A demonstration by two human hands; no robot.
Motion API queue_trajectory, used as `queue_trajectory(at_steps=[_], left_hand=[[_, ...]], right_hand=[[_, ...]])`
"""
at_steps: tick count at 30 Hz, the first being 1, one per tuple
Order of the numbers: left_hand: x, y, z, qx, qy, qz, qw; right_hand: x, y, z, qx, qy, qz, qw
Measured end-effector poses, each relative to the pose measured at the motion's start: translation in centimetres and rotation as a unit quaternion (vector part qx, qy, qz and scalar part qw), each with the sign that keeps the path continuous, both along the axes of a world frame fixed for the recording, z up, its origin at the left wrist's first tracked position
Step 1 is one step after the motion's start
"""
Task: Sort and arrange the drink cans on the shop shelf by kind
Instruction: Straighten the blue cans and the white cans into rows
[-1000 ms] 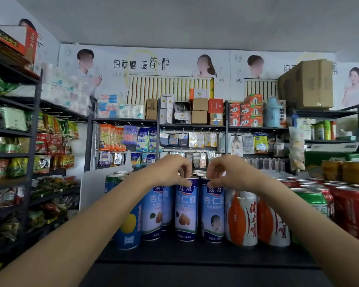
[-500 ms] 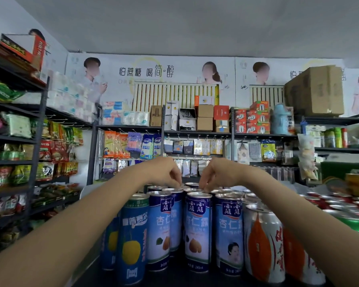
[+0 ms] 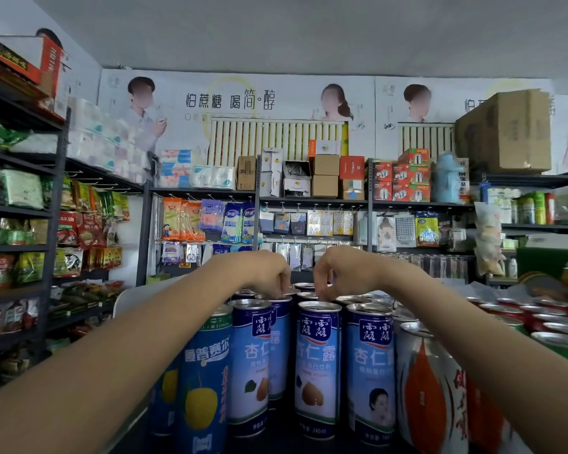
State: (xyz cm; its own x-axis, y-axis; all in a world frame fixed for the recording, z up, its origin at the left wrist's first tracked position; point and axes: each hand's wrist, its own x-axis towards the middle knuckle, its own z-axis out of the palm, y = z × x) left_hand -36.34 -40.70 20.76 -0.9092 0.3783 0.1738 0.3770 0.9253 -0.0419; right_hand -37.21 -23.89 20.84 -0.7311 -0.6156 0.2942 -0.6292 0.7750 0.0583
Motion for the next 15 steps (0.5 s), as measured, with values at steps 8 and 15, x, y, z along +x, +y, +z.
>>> queue_trajectory(at_steps=[8, 15], left_hand=[[0.1, -0.2, -0.1, 0.011, 0.008, 0.015, 1.0], [0.6, -0.6, 0.3, 0.017, -0.008, 0.01, 1.0]], right_hand=[[-0.9, -1.4, -0.3, 0.033, 0.026, -0.022, 0.999], [-1.5, -1.9, -0.3, 0.046, 0.048, -0.068, 0.995]])
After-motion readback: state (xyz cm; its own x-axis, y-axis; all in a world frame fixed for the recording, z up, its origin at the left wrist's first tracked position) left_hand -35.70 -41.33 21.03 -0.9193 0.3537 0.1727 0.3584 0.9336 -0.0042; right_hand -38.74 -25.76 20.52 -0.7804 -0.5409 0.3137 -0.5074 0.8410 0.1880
